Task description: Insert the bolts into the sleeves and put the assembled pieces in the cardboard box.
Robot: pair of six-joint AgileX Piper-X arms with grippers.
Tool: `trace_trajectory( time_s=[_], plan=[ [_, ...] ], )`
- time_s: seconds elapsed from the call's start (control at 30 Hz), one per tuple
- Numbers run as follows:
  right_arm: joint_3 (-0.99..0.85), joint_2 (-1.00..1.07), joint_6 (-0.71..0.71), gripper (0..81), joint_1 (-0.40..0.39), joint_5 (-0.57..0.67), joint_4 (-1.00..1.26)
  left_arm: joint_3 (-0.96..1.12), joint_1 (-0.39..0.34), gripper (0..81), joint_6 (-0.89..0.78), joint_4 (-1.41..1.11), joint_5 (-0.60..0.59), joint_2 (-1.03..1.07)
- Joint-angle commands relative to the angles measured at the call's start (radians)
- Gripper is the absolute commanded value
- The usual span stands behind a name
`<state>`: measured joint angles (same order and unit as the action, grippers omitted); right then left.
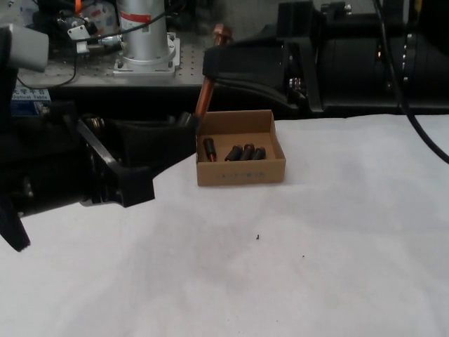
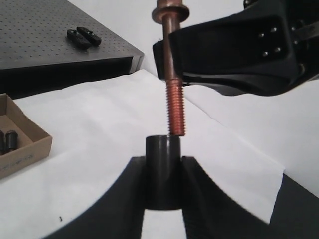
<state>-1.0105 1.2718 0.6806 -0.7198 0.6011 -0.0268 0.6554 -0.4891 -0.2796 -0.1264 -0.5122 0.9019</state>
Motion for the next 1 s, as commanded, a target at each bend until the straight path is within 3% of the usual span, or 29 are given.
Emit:
trace_trajectory(
  time_s=[0.0,0.4,0.53,0.97],
  plan=[
    [-0.004,-0.003,-0.008,2.8,0.0,0.019,-0.004,0.01,0.001,0.6,-0.006,-0.092,0.012,-0.006],
    [-0.004,-0.003,-0.008,2.8,0.0,0.019,-0.004,0.01,0.001,0.6,-0.013,-0.084,-0.017,-0.006],
    [-0.004,-0.003,-0.008,2.8,0.0,0.019,-0.004,0.01,0.001,0.6,-0.013,-0.084,-0.085,-0.006],
    [-0.004,-0.003,-0.008,2.8,-0.004,0.039,-0.004,0.01,0.001,0.6,-0.011,-0.086,0.013,-0.006]
  ],
)
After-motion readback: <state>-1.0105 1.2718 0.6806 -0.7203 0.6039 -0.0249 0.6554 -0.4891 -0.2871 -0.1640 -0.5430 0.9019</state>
